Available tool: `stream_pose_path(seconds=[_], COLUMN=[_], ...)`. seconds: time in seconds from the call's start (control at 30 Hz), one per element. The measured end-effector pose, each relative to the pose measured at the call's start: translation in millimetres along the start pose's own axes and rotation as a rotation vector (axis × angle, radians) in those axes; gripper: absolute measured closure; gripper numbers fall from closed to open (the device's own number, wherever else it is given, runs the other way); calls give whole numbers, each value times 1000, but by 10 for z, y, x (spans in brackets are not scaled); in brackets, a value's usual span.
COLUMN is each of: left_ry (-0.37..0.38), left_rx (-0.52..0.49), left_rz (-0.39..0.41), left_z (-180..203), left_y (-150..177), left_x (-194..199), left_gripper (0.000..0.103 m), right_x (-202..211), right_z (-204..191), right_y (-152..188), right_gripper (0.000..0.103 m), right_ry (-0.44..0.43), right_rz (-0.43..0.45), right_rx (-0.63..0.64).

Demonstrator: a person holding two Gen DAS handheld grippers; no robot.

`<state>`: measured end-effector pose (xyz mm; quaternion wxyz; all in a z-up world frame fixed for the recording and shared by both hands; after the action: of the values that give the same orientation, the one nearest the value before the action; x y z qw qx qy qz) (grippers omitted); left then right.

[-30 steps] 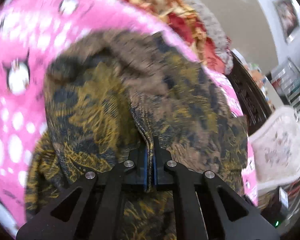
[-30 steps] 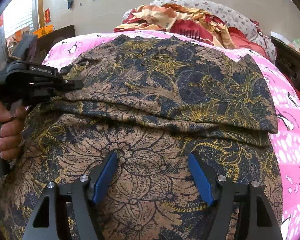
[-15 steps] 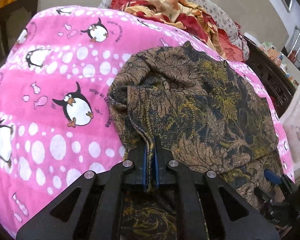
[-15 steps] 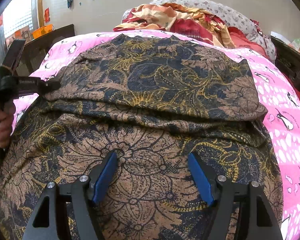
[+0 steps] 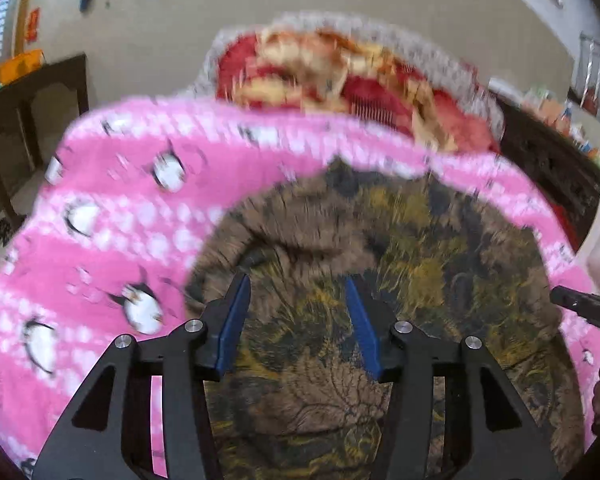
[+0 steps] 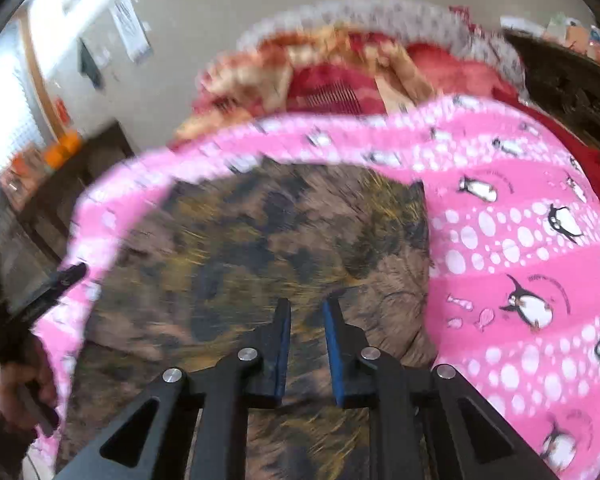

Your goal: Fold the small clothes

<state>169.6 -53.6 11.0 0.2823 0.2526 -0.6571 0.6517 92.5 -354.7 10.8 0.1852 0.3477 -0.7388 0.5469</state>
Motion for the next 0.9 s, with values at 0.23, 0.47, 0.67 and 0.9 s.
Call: stream_pose_path(seconds=[0.23, 0.47, 0.67, 0.9], left_ry=[-30, -77, -55, -18], left_rx=[24, -39, -16, 28], left_rz=[-45, -51, -54, -53], left_z=[-78, 50, 13, -57], left_y=[394, 421, 419, 418], left_x=[-296, -353, -372, -358], left_gripper=[53, 40, 39, 39], right_x=[-113, 49, -576, -406], right_z=[703, 508, 1014, 1017], right_y=[490, -139, -410, -517], right_gripper=[103, 101, 101, 98], right_ry=[78, 158, 263, 328], right_rz=[-139, -111, -195, -148], right_rx=[45, 87, -21, 12])
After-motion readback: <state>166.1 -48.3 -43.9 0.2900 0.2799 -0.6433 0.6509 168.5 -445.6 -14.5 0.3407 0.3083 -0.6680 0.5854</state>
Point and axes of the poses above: each gripper's, at about its wrist camera, not at the fingertips, and x roughly against the way its jaws point, z to its right, y to its underside, the point moved 8 cm from there along -x, roughly the way its jaws point, and after that the axes turned 12 degrees about -y, right-handed, at the moved point
